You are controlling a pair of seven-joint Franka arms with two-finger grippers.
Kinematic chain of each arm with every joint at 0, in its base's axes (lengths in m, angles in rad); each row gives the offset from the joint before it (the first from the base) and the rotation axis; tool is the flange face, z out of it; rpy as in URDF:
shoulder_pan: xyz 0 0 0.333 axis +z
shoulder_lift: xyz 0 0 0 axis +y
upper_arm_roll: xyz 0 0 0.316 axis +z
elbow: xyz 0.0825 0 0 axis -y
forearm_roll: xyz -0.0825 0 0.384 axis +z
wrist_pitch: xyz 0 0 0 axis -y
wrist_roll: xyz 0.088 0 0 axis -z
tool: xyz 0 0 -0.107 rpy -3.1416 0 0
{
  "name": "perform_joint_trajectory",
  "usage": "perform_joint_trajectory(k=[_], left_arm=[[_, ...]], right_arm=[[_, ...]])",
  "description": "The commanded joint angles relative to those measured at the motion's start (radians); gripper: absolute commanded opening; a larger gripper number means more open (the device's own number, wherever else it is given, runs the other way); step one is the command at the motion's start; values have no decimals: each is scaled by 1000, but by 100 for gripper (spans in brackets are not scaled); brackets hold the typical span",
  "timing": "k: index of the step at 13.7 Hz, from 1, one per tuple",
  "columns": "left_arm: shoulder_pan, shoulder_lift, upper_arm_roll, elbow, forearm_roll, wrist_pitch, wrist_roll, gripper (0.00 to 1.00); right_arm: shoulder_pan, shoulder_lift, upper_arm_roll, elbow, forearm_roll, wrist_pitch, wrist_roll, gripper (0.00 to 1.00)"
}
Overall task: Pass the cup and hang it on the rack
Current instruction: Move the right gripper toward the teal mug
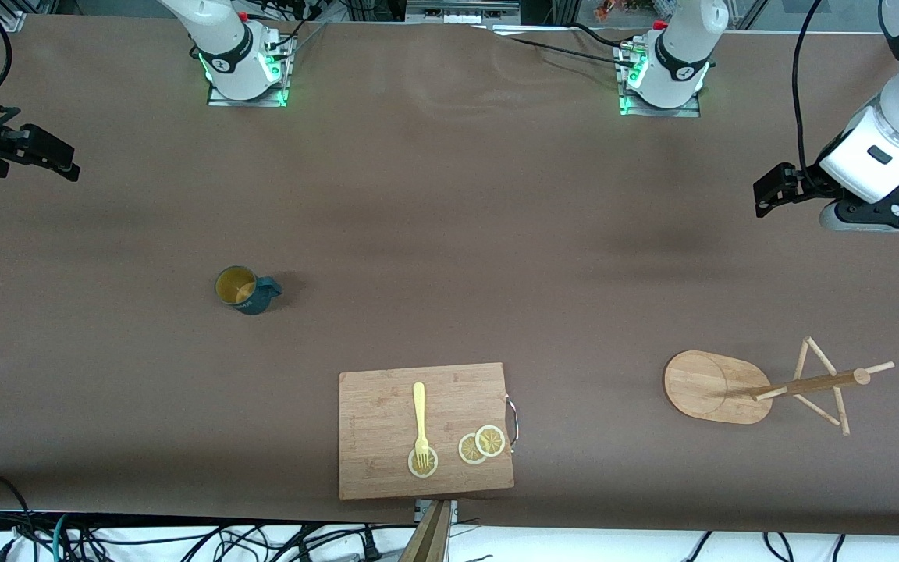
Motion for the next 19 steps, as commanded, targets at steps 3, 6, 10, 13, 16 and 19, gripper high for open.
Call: perform_joint_trajectory(k=[3,6,10,13,16,19], left_arm=[[8,-122,14,-139,-9,37,23,100],[20,-104,12,-126,-10,31,26,100],[28,-92,14,-117,-12,-12,29,100],[27,-92,8,-116,-12,-67,26,100],[14,-89,0,-105,-10,-96,12,100],[11,-66,-15,-77,1,-136,26,100]], right_arm=[[-8,13,1,33,5,-19,-11,100],[-8,13,1,33,4,-18,-13,100],[-8,13,1,33,2,-15,-13,100],[-8,28,1,28,-5,-10,-4,100],[-18,59,-5,28,-12,-8,-5,100],[-23,120,-3,28,-33,-2,-8,100]])
